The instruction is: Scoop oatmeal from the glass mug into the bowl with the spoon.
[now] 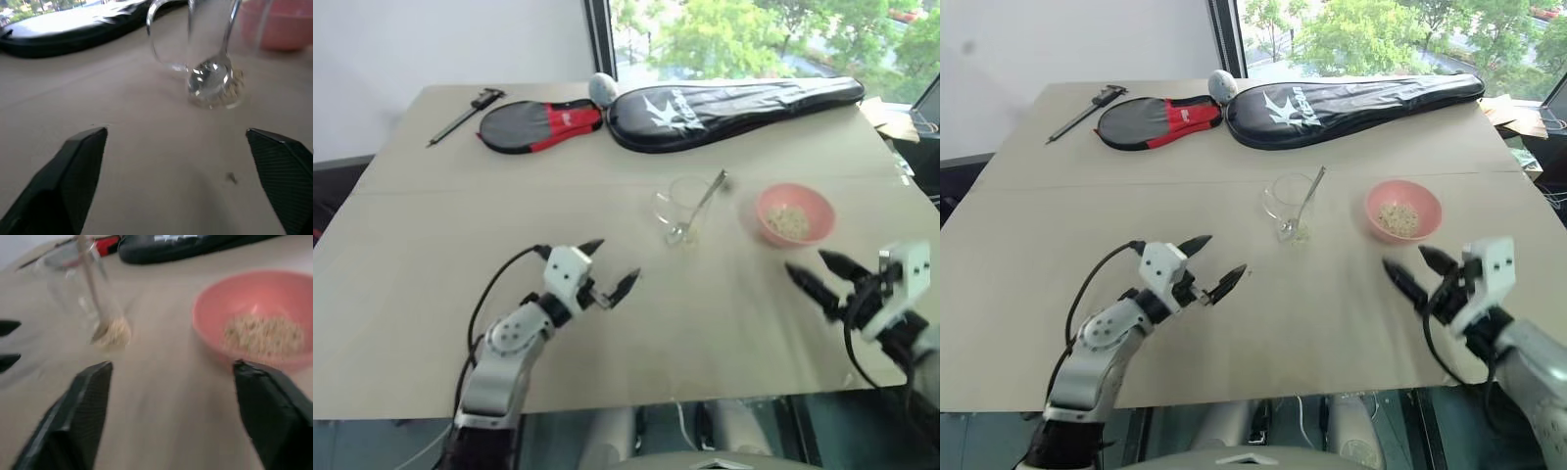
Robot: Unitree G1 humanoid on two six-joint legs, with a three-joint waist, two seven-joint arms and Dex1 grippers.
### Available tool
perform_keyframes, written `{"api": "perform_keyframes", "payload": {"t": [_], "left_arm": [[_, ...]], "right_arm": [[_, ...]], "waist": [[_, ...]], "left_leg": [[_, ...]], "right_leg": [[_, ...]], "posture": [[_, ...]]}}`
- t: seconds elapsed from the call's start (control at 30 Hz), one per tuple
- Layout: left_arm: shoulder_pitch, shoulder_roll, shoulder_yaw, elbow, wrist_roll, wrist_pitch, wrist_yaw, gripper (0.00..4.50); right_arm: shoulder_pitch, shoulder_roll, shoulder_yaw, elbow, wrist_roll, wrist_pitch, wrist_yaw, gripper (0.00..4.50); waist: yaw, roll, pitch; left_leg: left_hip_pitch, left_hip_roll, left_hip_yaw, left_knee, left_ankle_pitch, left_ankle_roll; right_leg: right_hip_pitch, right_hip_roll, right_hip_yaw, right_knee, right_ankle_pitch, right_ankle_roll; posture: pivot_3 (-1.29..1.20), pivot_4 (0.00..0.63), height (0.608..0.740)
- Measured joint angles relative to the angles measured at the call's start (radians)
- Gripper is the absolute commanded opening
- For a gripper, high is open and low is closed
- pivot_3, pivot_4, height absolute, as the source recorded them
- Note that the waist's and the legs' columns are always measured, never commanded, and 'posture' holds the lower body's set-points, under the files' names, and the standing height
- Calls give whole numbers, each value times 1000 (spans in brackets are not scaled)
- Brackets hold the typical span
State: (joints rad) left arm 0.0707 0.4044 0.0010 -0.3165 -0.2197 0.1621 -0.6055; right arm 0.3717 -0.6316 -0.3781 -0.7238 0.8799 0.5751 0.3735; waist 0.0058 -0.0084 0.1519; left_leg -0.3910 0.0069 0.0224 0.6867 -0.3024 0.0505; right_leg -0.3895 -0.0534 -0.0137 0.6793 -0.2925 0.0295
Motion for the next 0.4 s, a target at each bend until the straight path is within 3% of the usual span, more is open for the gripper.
{"api": "perform_keyframes", "payload": {"t": [0.07,0.17,0.27,0.4], "left_arm": [[77,19,8,-34,0,7,0,4500],[155,31,29,-61,1,7,5,4500],[263,26,29,-95,0,7,19,4500],[285,22,31,-124,3,3,44,4500]], "right_arm": [[126,18,17,-6,-96,-79,80,4462],[206,49,57,28,-208,-181,154,4462],[223,95,93,117,-295,-272,205,4462],[192,111,110,166,-336,-326,245,4462]], "waist": [[1,0,0],[0,-1,0],[0,-2,-1],[8,-1,-1]], "left_leg": [[12,0,0,-1,0,0],[13,1,0,-1,0,0],[12,1,1,-1,0,0],[11,1,1,-2,-1,0]], "right_leg": [[12,0,0,-2,-1,0],[13,-2,0,-3,-1,-1],[12,-3,0,-3,-1,-1],[10,-3,0,-3,-1,-1]], "posture": [[0,150,740],[0,150,740],[0,150,740],[0,150,740]]}}
